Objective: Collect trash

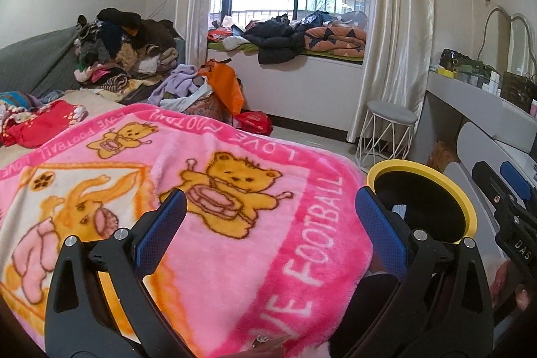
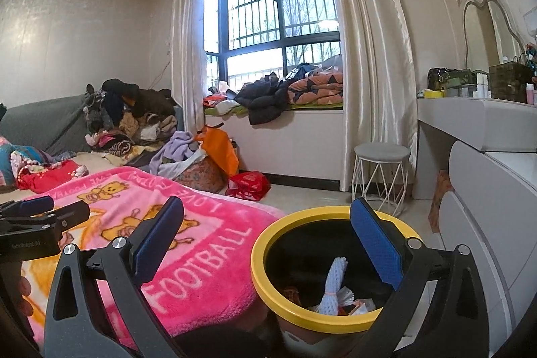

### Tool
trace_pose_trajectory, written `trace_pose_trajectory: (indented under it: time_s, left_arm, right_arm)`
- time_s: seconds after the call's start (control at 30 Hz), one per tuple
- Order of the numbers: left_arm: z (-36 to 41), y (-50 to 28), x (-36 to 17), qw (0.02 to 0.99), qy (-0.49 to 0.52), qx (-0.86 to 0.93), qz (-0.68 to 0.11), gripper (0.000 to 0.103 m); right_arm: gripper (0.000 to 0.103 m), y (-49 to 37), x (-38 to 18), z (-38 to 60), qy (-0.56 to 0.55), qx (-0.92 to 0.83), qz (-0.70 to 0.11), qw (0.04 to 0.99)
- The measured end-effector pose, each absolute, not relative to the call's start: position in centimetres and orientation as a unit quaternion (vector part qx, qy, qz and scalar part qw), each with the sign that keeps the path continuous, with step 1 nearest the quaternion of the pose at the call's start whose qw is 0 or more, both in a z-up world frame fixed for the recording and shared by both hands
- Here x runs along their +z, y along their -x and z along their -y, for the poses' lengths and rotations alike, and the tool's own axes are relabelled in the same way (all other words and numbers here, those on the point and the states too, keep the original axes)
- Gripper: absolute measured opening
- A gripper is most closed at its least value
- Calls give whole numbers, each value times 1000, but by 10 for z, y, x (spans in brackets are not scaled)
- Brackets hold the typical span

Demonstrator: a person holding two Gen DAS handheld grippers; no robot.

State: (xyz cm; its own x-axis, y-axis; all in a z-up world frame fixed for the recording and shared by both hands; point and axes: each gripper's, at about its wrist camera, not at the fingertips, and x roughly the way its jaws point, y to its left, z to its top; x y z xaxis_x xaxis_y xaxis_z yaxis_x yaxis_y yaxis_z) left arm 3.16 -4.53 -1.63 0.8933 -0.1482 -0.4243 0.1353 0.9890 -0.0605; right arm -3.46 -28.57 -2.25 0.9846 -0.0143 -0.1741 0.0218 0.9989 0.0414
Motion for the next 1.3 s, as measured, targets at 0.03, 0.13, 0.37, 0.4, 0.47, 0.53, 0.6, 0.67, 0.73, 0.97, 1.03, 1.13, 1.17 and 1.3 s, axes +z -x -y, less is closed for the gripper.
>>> trace_pose_trajectory:
  time_s: [0.03,0.13,0.37,0.4,0.47,0.53,0.6,0.67,0.73,0.97,1.03,1.13,1.17,1.3]
  left_arm:
    - [46,-32,-16,973,14,-73,-219,93]
    - [46,-32,-16,973,14,-73,-220,93]
    - [48,-31,-16,973,12,-75,-218,93]
    - [48,-31,-16,973,11,-76,-218,93]
    - [49,-31,-16,973,11,-77,-217,93]
    - [50,-31,-16,973,11,-77,-217,93]
    - [50,-30,-16,973,10,-76,-218,93]
    - [50,-30,-16,973,10,-76,-217,93]
    - [50,-30,-16,973,10,-77,-218,93]
    - [51,-30,-15,973,10,-76,-218,93]
    - [51,-30,-16,973,9,-76,-218,93]
    - [51,-30,-15,973,10,-76,-218,93]
    - [51,-30,-15,973,10,-76,-218,93]
    - [51,-30,-16,973,10,-76,-218,93]
  right_arm:
    - [97,35,-23,286,-22,-8,-87,996]
    - [97,35,-22,285,-22,-7,-87,996]
    - [97,35,-23,285,-24,-9,-86,996]
    - [97,35,-22,285,-24,-9,-87,996]
    - [97,36,-22,285,-24,-9,-87,996]
    - [97,35,-22,286,-24,-9,-86,996]
    - [97,35,-22,286,-24,-8,-86,996]
    - [97,35,-22,286,-24,-9,-86,996]
    - [97,35,-23,286,-24,-8,-88,996]
    - [97,35,-22,285,-25,-9,-88,996]
    - [97,35,-23,286,-26,-7,-89,996]
    - [97,34,-23,286,-26,-8,-89,996]
    - [97,34,-23,286,-26,-8,-88,996]
    - [97,34,-23,285,-25,-8,-89,996]
